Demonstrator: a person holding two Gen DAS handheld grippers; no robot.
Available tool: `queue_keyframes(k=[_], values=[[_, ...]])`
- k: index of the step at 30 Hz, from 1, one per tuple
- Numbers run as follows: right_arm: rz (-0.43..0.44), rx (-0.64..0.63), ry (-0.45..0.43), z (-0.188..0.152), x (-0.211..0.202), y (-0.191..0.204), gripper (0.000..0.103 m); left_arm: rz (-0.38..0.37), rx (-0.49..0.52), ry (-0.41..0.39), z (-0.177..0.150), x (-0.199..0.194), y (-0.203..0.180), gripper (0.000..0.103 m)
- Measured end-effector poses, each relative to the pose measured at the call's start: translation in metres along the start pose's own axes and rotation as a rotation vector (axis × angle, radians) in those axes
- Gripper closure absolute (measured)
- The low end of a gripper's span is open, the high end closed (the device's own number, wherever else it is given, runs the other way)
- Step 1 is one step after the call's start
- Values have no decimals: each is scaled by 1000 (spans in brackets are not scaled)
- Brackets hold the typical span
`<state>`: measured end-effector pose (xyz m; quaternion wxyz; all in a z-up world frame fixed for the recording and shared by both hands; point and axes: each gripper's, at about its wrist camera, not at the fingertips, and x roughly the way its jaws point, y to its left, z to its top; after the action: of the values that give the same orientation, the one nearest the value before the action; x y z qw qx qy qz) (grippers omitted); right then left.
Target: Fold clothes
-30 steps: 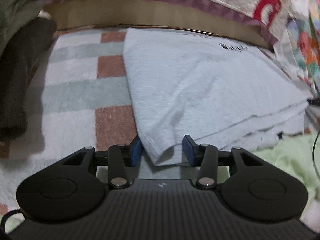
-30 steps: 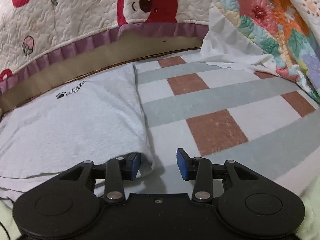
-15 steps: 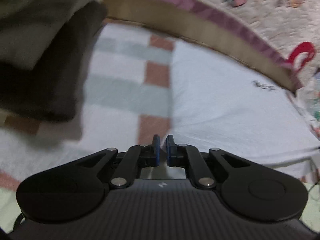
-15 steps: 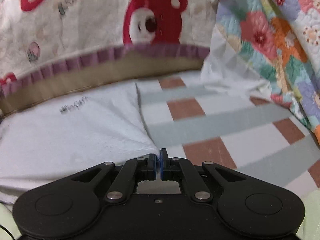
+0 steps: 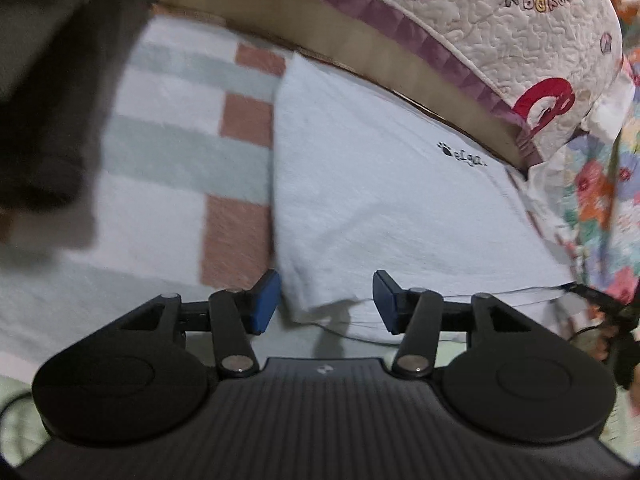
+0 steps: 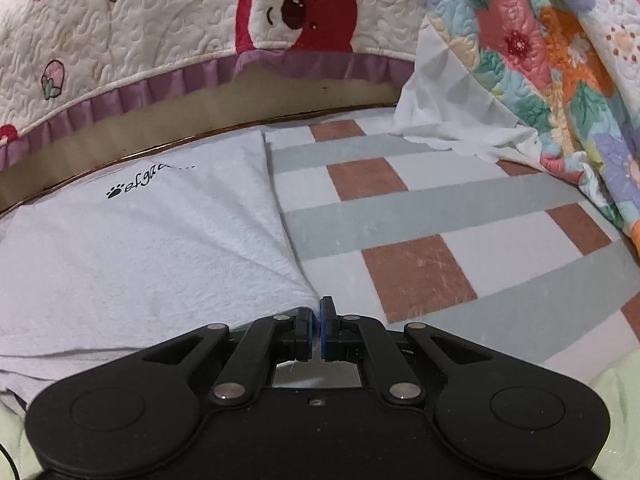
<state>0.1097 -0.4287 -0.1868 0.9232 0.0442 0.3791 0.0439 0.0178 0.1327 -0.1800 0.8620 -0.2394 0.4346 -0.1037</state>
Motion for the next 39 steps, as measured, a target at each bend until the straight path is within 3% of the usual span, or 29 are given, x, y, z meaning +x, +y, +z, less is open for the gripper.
queue_keyframes(k=[2,3,4,6,8,11,15,20,24,28,30,31,36,39], values=[[10,24,-8,5,-1,-2,100,32,28,-6,1,5,-5,99],[24,37,-24,9,-6,-2,100,72,43,-25,3,4,-8,102],[38,50,-40,13,-11,-3,100,113,59,-44,6,2,-11,102],[101,95,-80,22,-27,-5,100,73,29,-118,14,-20,-13,102],[145,102,-106,27,-41,-5,100,51,16,-132,20,-34,-12,102],[103,46,-26,17,-32,-5,100,42,-59,-73,14,-27,1,102],[37,29,58,-6,-7,-6,100,135,-78,55,-5,3,17,101],[-4,-4,91,-15,0,1,89,175,-3,66,-3,7,7,95],[77,33,129,-18,-5,-6,78,166,-16,71,-3,6,8,89],[126,95,138,-29,-12,-13,67,228,86,35,-2,-1,-1,79],[146,164,132,-33,-13,-10,61,339,273,-15,-8,0,-21,78],[155,200,129,-35,-13,-7,59,361,323,-26,-10,1,-27,78],[203,382,114,-43,-11,7,51,199,238,-89,-5,-12,-42,78],[232,491,105,-49,-10,15,46,269,326,-221,-9,-19,-76,78]])
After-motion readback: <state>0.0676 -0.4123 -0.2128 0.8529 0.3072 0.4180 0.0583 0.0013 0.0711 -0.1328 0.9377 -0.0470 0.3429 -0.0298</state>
